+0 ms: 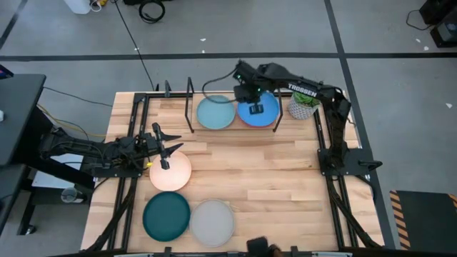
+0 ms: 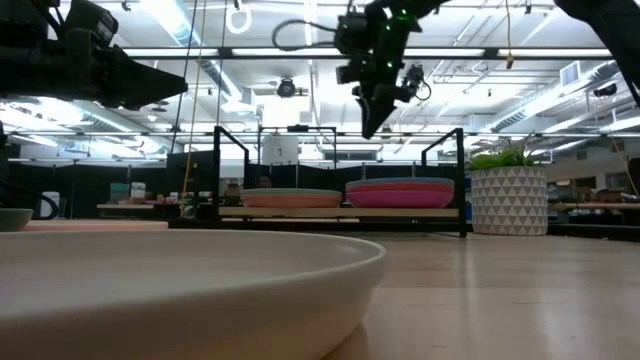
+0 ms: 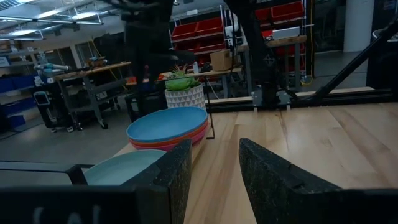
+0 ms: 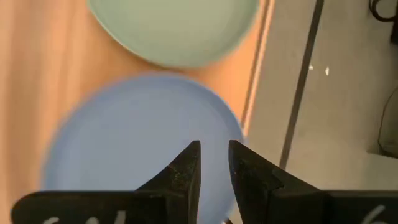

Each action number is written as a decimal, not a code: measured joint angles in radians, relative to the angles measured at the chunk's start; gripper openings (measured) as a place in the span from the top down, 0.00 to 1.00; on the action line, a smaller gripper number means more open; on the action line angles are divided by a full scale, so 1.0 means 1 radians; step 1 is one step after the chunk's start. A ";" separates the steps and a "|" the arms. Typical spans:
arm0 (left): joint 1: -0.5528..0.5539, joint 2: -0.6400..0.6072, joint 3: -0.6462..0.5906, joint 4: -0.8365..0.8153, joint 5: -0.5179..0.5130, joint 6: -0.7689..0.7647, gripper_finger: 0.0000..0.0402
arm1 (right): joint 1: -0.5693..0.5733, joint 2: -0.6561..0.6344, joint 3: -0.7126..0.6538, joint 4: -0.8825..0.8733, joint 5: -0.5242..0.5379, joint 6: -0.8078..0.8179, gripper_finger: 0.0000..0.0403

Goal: Place and stack plates onto a shelf
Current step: Stack the light pink plate on top of the light blue plate on the shelf

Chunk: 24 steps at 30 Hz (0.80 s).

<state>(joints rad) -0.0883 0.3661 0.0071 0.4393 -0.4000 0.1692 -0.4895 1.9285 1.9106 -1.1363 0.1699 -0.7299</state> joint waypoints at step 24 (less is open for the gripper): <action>0.000 0.000 0.000 -0.018 0.414 -0.180 0.65 | 0.368 -0.012 -0.339 0.535 -0.063 0.522 0.93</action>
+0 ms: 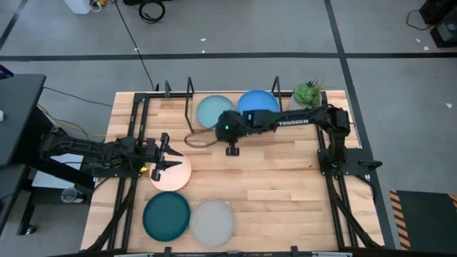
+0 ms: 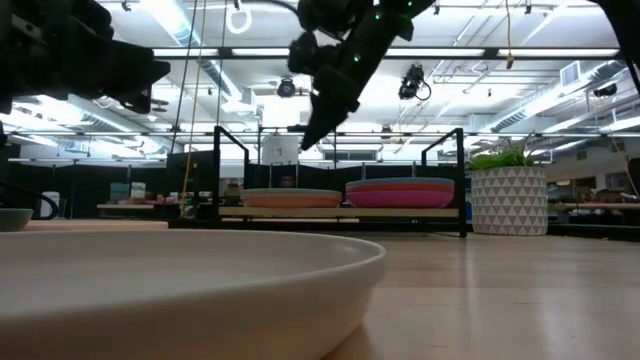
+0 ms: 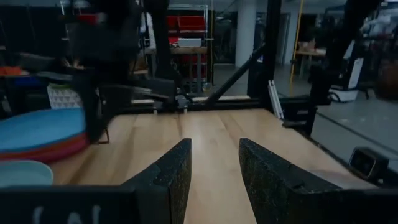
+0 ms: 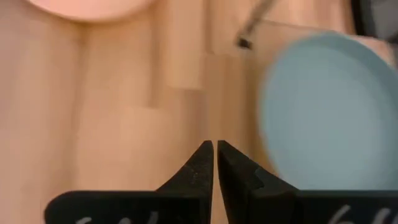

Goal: Place and stack plates onto a shelf
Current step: Stack the light pink plate on top of the light blue plate on the shelf

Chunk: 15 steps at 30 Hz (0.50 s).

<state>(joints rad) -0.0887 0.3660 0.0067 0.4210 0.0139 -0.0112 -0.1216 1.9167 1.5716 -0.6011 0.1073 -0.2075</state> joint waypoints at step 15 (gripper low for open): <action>-0.045 0.069 0.259 -0.267 0.034 -0.294 0.65 | 0.220 -0.006 -0.300 0.607 0.126 0.085 0.95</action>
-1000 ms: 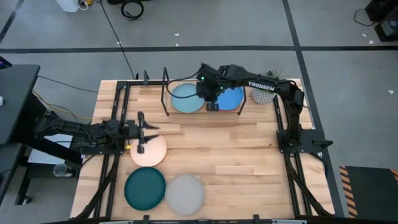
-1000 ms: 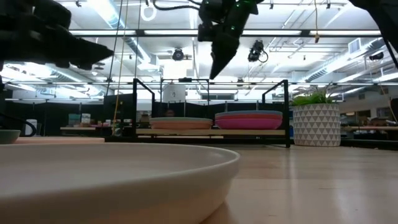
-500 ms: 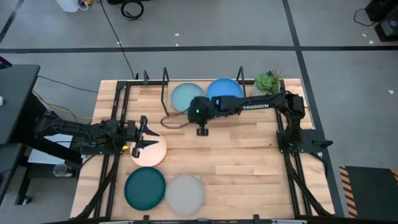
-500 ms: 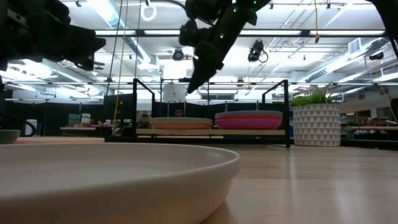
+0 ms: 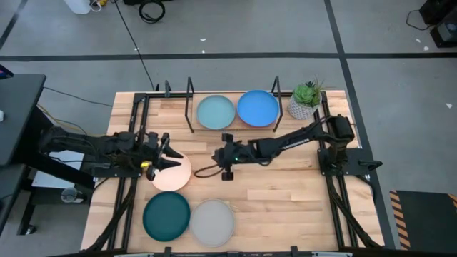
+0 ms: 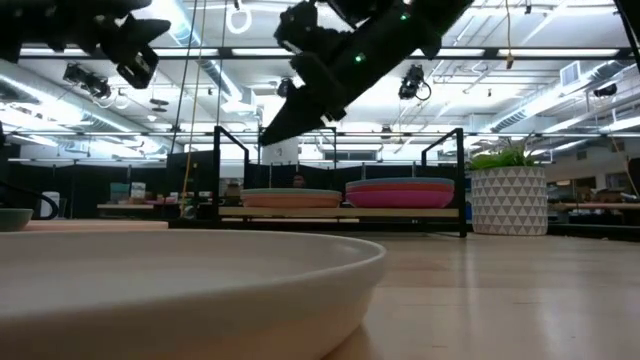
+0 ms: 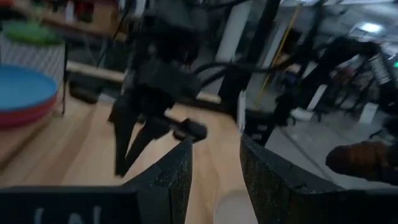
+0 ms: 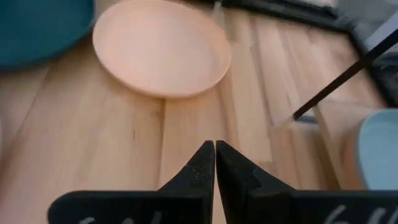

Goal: Place and stack plates onto a shelf
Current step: Stack the light pink plate on top of the light blue plate on the shelf

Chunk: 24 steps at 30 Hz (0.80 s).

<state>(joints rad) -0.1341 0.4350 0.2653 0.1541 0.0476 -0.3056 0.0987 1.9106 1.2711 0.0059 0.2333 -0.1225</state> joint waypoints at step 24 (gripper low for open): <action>-0.022 0.436 0.311 -0.586 -0.027 -0.178 0.65 | 0.006 -0.341 -0.473 0.402 0.100 -0.255 0.98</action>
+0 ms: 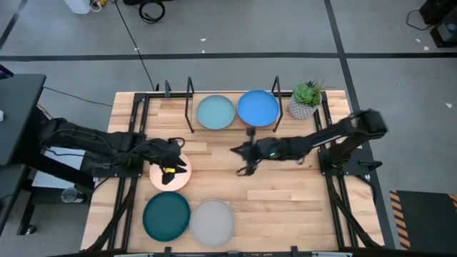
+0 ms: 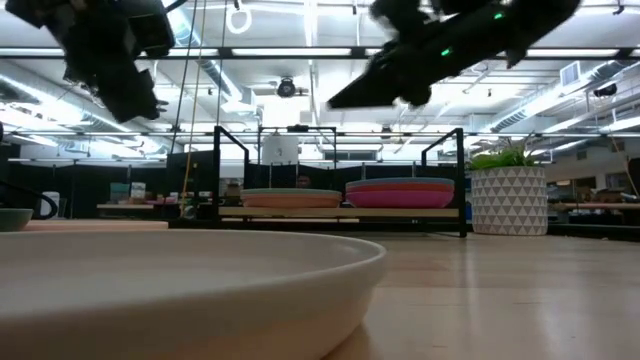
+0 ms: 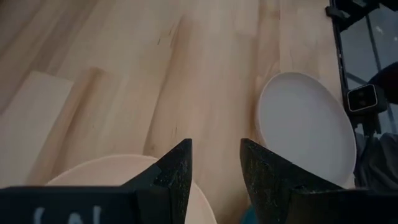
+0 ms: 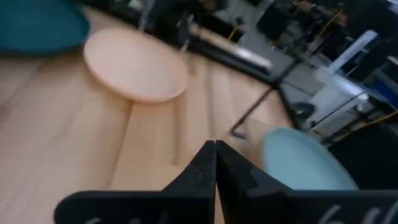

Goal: Place and stack plates onto a shelf
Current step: Stack the light pink plate on top of the light blue plate on the shelf

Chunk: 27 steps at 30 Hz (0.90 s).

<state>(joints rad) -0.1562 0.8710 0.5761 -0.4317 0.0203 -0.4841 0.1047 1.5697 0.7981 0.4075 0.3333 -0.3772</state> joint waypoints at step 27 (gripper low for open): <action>0.017 0.196 0.197 -0.121 -0.174 0.081 0.65 | -0.042 -0.840 -0.560 0.204 -0.091 0.000 0.96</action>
<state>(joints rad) -0.1397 1.0668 0.7726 -0.5532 -0.1539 -0.4032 0.0630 0.7294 0.2380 0.6115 0.2423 -0.3768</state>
